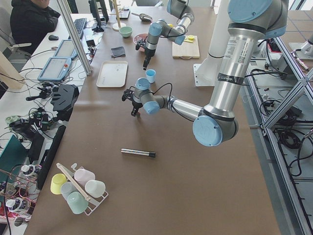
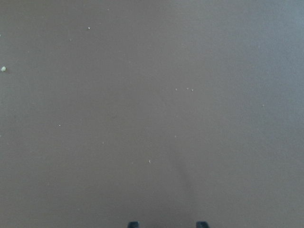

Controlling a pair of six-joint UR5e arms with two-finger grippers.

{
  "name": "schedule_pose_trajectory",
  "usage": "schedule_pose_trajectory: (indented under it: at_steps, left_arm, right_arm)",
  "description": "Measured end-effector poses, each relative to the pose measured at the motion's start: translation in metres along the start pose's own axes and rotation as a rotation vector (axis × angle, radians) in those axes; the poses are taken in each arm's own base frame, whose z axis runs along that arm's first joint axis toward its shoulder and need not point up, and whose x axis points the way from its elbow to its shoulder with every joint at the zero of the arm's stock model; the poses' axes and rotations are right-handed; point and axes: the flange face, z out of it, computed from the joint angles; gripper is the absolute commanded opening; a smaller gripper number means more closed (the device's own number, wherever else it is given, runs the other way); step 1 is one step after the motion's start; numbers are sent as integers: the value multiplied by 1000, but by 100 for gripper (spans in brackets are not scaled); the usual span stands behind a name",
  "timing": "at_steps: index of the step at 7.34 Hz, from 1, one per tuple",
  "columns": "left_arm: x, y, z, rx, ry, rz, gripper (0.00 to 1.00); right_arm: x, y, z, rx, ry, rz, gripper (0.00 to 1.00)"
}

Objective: Mash ice and strawberries in cup
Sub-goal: 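Close the left gripper on the red strawberry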

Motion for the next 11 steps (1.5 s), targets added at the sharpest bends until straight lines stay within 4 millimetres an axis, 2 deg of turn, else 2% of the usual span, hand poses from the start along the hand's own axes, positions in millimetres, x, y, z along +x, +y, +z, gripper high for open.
schedule_pose_trajectory:
  at_steps: [1, 2, 3, 4, 5, 6, 7, 11]
  left_arm:
    - [0, 3, -1, -1, 0, -24, 28]
    - [1, 4, -1, -2, 0, -37, 11]
    - [2, 5, 0, -3, 1, -41, 1]
    - [3, 6, -1, -3, 3, -42, 0]
    - [4, 6, -2, -2, 4, -42, 4]
    - [4, 6, -2, -2, 5, -41, 86]
    - [5, 6, -3, -3, 7, -39, 96]
    - [9, 8, -15, 8, 21, -33, 97]
  right_arm:
    - [1, -2, 0, 2, 2, 2, 82]
    - [2, -4, 1, 4, 4, 4, 82]
    - [2, -4, 2, 4, 5, 5, 82]
    - [2, -5, 2, 4, 6, 6, 82]
    - [2, -5, 2, 5, 7, 8, 82]
    - [2, -5, 3, 5, 7, 12, 82]
    - [3, -5, 4, 7, 10, 14, 81]
    - [5, -5, 6, 14, 15, 16, 81]
